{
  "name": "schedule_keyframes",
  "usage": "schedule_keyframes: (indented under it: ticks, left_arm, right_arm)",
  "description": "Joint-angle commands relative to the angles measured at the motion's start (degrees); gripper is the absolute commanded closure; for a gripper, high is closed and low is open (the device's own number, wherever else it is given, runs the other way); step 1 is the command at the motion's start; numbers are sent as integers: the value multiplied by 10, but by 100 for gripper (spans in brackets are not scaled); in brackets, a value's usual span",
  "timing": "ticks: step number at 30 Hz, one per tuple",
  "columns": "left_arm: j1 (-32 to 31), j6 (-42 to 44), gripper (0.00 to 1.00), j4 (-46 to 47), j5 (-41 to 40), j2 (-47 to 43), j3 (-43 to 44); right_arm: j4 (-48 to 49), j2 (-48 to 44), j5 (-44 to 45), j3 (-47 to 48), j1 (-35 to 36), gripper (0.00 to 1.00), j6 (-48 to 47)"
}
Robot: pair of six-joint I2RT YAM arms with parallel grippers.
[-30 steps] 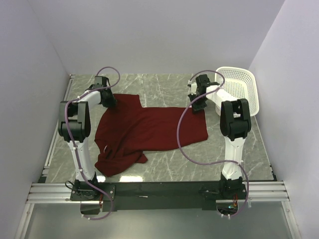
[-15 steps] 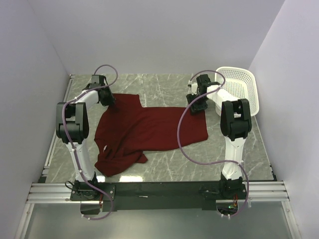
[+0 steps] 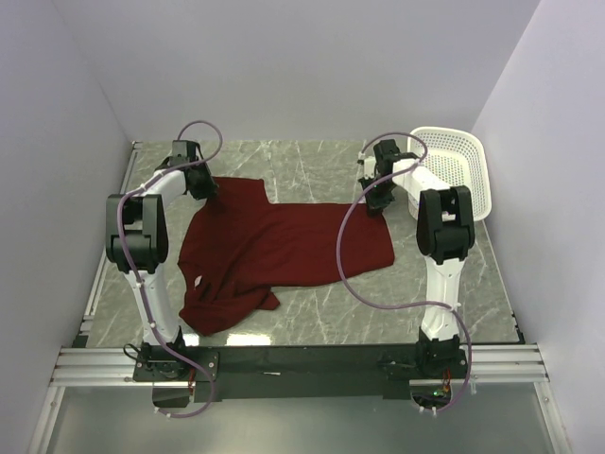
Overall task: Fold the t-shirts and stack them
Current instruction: Flatten the tshirt out
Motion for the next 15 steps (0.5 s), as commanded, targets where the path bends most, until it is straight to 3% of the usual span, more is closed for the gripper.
schedule_keyframes:
  ticks: [1,2,9,15]
  left_arm:
    - [3,2,99,9,9,8,35]
    - [3,1,99,9,9,10,39]
    - [24,-25,99,12,1,49,114]
    - [39,-78,99,44,-24,89,216]
  right_arm:
    - [-30,12,-23,27,-5,95,-11]
    - [-29,11,-23,30,-6,99,-11]
    - [16,3,25,110,-10,100,-2]
    - [56,47,78,288,-10,100,40]
